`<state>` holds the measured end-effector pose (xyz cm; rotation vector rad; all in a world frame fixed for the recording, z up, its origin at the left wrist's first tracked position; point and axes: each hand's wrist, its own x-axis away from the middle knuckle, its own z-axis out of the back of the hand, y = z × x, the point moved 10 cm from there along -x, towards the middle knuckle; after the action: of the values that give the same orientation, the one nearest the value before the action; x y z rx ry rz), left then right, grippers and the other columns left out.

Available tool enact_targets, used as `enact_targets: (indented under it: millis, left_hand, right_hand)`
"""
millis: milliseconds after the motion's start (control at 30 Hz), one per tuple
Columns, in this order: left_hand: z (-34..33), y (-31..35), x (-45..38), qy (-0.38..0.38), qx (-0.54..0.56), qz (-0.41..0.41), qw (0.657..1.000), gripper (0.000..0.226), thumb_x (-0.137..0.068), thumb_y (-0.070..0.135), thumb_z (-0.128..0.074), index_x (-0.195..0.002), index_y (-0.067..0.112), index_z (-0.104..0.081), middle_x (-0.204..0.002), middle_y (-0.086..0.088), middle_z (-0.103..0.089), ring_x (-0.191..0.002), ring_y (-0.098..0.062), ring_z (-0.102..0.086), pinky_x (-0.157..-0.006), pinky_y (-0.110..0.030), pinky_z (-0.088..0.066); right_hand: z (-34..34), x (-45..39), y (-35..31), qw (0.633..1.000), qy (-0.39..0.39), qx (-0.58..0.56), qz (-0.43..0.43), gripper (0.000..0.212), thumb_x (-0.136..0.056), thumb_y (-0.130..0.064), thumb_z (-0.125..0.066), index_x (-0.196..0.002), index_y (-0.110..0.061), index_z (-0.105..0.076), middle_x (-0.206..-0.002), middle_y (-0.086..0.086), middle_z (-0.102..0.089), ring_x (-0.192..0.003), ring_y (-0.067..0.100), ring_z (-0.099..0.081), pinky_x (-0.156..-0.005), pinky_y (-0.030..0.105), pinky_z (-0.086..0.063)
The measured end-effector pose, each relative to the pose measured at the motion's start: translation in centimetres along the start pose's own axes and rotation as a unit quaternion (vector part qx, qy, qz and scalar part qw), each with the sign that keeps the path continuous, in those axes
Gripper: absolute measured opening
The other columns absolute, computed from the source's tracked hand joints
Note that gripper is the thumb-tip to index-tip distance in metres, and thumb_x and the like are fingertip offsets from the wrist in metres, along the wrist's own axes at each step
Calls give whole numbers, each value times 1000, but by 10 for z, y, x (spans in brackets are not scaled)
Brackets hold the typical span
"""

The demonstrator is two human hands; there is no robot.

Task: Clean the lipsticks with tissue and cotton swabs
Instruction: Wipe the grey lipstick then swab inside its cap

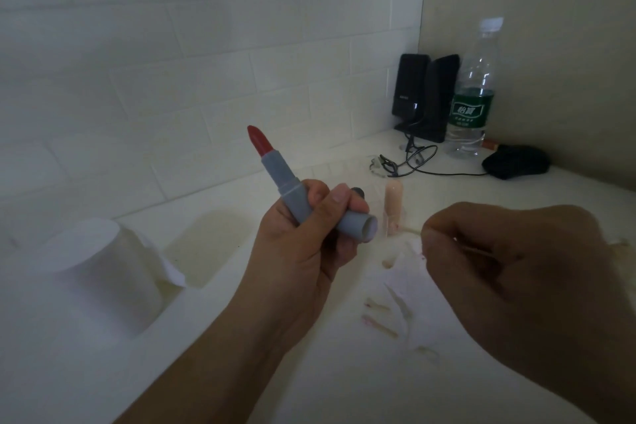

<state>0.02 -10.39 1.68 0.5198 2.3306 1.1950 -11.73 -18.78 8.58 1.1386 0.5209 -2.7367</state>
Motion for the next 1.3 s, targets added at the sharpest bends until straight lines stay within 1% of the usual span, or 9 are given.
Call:
enact_targets:
  millis: [133,200,267,433,567,667,867,1067,1300]
  left_hand:
    - [1,-1,-1,-4,-19,-4,1000,19,-73,22,-68,-69,16,-51,-73,-9,-64,-51,-16,-48,-47,-20,-47]
    - [-1,-2,0,-9,-23,-5,1000,17,-71,23,-68,-66,17,-53,-72,-9,-64,-49,-15,-48,-47,-20,-47]
    - [-2,-2,0,-13,-26,-4,1000,17,-71,23,-69,-67,16,-53,-72,-8,-64,-48,-14,-48,-47,-20,-46]
    - [-2,-1,2,-12,-70,-13,997,16,-78,25,-68,-64,20,-60,-73,-6,-66,-52,-13,-50,-48,-19,-44]
    - [-2,-2,1,-13,-63,-10,998,14,-72,26,-68,-62,22,-59,-72,-5,-65,-53,-14,-49,-48,-19,-44]
    - [1,-1,1,-7,-52,-8,999,16,-76,22,-65,-66,18,-54,-72,-7,-64,-51,-14,-49,-48,-20,-44]
    - [1,2,1,-5,-59,-12,998,20,-77,26,-69,-69,16,-53,-73,-7,-65,-50,-14,-47,-48,-20,-45]
    - [-2,2,1,-17,-54,-16,998,15,-74,25,-67,-65,20,-56,-73,-7,-65,-52,-15,-48,-48,-20,-46]
    - [-7,1,3,-48,-30,-18,998,15,-75,17,-63,-62,24,-59,-72,-4,-65,-67,-16,-64,-60,-24,-52]
  right_hand:
    - [-5,0,-4,1000,-20,-4,8,24,-80,-30,-48,-61,-24,-62,-39,-15,-28,-30,4,-29,-44,2,-28]
    - [-12,1,1,999,-38,11,0,25,-82,-32,-47,-65,-25,-63,-39,-14,-31,-30,1,-30,-42,5,-28]
    - [-16,2,5,999,-47,21,-7,26,-84,-33,-45,-67,-25,-64,-39,-15,-33,-30,0,-32,-41,4,-23]
    - [-23,2,1,998,-64,9,-5,25,-80,-36,-44,-63,-27,-59,-43,-21,-11,-34,-12,-15,-40,-3,-18]
    - [-18,1,2,998,-51,-37,-3,18,-80,-33,-51,-64,-29,-59,-42,-27,-23,-32,-8,-31,-42,-5,-22]
    - [-15,0,6,999,-47,-19,-11,22,-84,-30,-50,-69,-24,-66,-39,-16,-43,-33,7,-44,-38,2,-29]
    - [-19,2,8,998,-56,-6,-21,26,-81,-35,-45,-63,-26,-62,-39,-17,-34,-29,1,-33,-41,1,-22]
    - [-16,2,5,999,-45,-9,-16,25,-83,-34,-46,-68,-25,-64,-39,-15,-38,-29,2,-36,-40,4,-28]
    - [-24,4,10,997,-67,17,-37,27,-83,-36,-41,-65,-27,-58,-41,-15,-28,-32,-4,-24,-44,-1,-12]
